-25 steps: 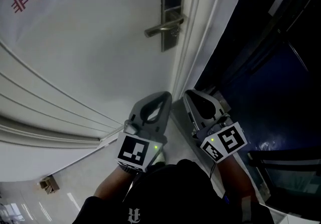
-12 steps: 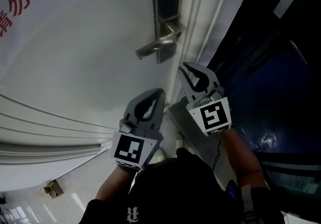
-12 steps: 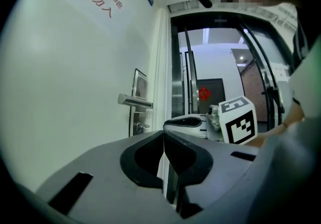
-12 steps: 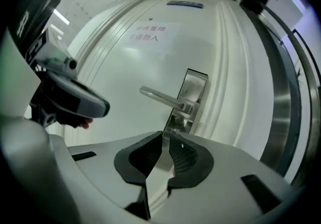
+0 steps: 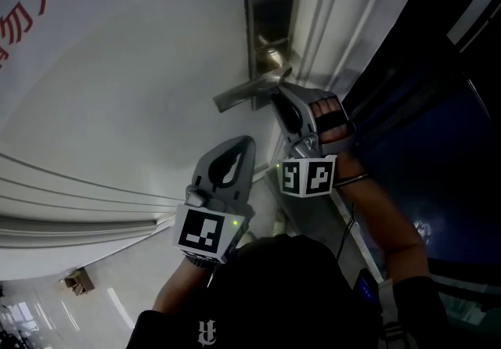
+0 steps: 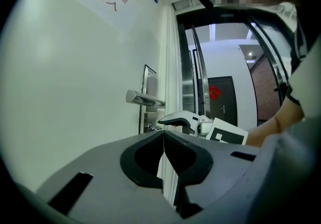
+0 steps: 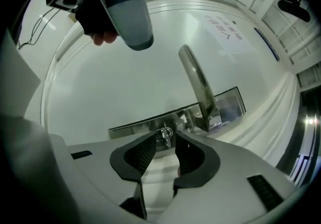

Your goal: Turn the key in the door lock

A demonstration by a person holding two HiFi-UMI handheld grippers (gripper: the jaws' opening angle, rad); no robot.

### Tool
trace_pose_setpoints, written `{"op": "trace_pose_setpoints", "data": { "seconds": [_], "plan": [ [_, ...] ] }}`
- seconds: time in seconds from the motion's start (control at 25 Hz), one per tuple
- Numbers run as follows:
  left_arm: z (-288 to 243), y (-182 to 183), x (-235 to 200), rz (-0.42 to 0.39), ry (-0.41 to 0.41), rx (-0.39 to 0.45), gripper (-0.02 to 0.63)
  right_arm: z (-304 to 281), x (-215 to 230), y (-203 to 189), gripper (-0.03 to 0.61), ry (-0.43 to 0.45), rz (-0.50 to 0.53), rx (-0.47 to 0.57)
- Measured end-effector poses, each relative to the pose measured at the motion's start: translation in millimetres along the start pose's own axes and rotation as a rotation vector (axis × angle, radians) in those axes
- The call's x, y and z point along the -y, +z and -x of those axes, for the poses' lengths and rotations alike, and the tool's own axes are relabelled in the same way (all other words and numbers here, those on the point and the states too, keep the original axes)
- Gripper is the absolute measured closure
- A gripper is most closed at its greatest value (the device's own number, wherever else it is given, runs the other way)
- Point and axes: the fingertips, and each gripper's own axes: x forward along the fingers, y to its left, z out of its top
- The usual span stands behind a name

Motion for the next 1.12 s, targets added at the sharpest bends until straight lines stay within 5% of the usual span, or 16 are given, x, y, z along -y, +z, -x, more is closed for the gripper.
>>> {"op": "trace_pose_setpoints", "data": {
  "seconds": [0.2, 0.36, 0.76, 1.12],
  "plan": [
    [-1, -3, -7, 0.011, 0.01, -0.006, 0.606, -11, 2, -3, 0.484, -0.056, 0.036, -0.036],
    [-3, -6, -9, 0.012, 0.008, -0.01, 0.606, -13, 6, -3, 0.55, -0.056, -0.119, -0.045],
    [-1, -10, -7, -0.004, -0.002, -0.024, 0.606, -13, 12, -9, 0.555, 0.063, -0.927, -0.013],
    [5, -7, -8, -0.014, 0.002, -0.024, 0.606, -14, 9, -22, 0.555, 0.265, -1.824, 0.105]
  ]
}}
